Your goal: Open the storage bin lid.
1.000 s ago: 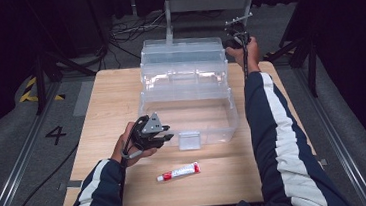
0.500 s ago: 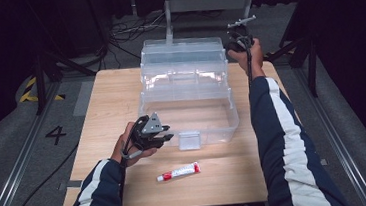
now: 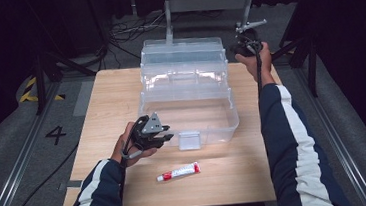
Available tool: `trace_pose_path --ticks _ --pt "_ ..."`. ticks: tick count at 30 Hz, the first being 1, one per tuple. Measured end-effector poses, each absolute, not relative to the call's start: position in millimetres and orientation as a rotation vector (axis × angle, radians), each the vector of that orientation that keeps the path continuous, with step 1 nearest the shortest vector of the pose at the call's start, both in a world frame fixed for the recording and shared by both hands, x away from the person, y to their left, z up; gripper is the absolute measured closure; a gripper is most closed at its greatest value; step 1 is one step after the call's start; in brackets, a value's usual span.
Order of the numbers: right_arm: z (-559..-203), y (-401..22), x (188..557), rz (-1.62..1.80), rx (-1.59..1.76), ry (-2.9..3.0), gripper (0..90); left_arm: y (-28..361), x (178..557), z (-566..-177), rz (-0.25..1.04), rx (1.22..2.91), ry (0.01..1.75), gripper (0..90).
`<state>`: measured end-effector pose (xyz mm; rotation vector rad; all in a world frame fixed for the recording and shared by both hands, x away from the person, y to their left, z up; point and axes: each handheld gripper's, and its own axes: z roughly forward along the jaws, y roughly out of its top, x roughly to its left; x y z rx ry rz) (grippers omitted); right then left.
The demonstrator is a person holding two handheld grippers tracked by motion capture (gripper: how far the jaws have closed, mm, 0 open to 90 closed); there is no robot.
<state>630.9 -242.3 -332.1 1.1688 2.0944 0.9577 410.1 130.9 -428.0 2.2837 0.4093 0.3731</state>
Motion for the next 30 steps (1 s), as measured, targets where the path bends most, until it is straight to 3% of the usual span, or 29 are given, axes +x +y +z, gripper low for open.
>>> trace_pose_path --ticks 30 --pt "-327 -258 519 1.084 0.935 2.181 79.3 141 406 -428 0.392 2.257 0.449 63.4"
